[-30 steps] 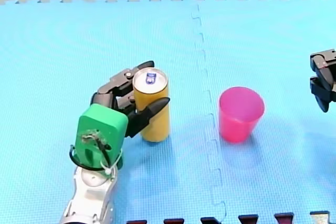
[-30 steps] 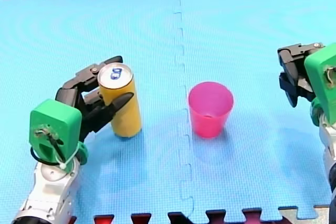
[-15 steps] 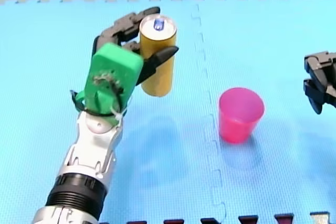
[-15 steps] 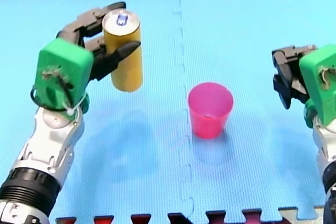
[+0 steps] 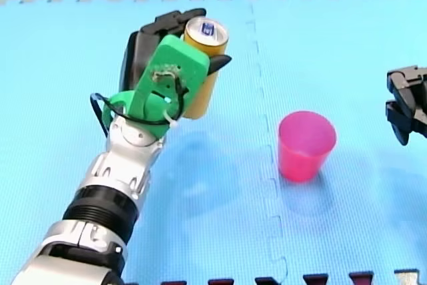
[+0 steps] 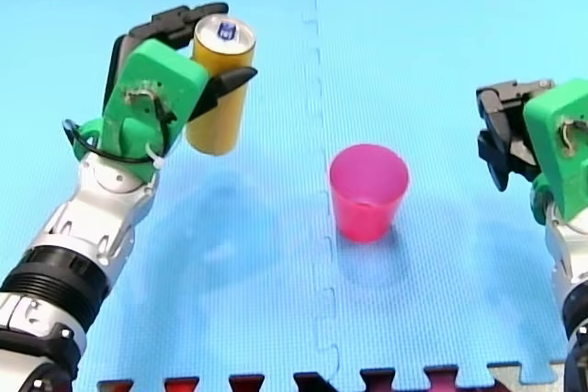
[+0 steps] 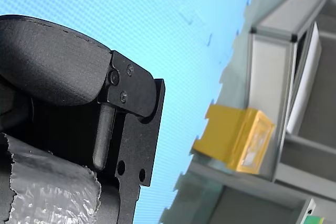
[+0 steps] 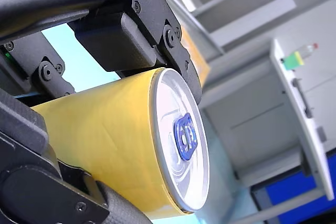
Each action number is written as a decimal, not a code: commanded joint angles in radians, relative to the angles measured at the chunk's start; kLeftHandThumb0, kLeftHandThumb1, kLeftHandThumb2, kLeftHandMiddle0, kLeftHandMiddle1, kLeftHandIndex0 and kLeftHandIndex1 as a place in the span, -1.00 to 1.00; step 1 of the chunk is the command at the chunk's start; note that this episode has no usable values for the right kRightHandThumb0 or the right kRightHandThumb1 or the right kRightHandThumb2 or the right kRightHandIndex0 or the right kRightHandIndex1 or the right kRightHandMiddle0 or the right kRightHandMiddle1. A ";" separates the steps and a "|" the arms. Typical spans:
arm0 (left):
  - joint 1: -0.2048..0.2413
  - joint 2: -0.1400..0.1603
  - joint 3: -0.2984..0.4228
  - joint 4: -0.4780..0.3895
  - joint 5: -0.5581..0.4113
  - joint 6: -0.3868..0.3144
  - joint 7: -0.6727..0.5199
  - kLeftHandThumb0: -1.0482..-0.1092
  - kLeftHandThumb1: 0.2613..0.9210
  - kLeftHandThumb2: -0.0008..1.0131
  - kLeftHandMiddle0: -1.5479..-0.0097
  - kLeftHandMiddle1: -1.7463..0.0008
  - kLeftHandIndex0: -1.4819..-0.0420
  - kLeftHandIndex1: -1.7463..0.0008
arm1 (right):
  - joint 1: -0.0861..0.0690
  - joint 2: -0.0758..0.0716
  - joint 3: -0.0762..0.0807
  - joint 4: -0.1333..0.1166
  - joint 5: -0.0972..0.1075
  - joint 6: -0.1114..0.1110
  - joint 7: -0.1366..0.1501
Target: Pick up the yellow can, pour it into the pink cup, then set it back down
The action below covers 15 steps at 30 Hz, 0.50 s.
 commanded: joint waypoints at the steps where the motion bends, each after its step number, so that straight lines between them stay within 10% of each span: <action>1: -0.024 0.004 -0.003 0.026 0.003 -0.008 0.012 0.44 0.53 -1.00 -0.75 0.99 -0.61 1.00 | 0.006 0.002 -0.002 0.002 0.000 -0.010 -0.004; 15: -0.068 -0.006 -0.060 0.093 0.044 0.065 0.006 0.42 0.54 -1.00 -0.73 1.00 -0.60 1.00 | 0.013 0.007 -0.005 0.004 -0.003 -0.027 -0.003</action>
